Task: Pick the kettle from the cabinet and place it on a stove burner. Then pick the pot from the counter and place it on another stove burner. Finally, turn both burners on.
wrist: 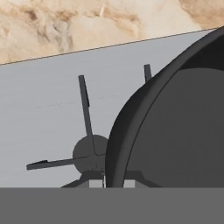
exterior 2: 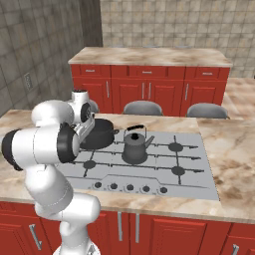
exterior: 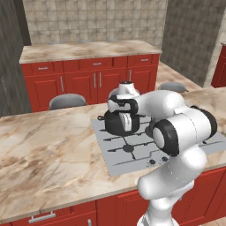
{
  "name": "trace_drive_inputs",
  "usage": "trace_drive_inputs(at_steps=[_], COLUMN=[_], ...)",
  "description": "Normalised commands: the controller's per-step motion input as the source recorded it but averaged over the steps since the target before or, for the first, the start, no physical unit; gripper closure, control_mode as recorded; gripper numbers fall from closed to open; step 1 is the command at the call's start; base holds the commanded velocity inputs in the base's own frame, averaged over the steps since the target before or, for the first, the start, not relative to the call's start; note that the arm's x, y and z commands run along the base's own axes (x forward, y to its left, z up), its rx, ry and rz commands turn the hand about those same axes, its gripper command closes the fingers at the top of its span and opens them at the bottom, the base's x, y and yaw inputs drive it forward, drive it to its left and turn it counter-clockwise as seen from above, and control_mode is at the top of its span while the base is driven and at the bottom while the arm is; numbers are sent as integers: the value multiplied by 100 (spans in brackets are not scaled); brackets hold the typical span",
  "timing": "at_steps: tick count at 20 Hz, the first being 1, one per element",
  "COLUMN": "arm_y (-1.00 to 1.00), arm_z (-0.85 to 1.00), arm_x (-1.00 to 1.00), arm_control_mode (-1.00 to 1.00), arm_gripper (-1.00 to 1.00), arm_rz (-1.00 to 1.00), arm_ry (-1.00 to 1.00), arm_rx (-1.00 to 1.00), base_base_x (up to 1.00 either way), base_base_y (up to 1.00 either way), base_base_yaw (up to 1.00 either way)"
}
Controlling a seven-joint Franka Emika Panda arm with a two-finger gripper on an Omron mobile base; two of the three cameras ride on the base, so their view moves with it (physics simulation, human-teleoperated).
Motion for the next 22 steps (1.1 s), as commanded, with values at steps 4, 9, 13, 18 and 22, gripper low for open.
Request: trace_drive_inputs(at_steps=[4,9,13,18,22], arm_y=[0,0,0,0,0], arm_z=[-21,-25,-28,-23,-17], arm_x=[27,28,31,28,26], arm_control_mode=[-100,-100,-100,-100,-100], arm_gripper=[100,100,100,100,100], arm_rz=[0,0,0,0,0], arm_ry=[0,0,0,0,0], arm_rx=[0,0,0,0,0], base_base_x=[0,0,0,0,0], base_base_y=[0,0,0,0,0], base_base_yaw=[0,0,0,0,0])
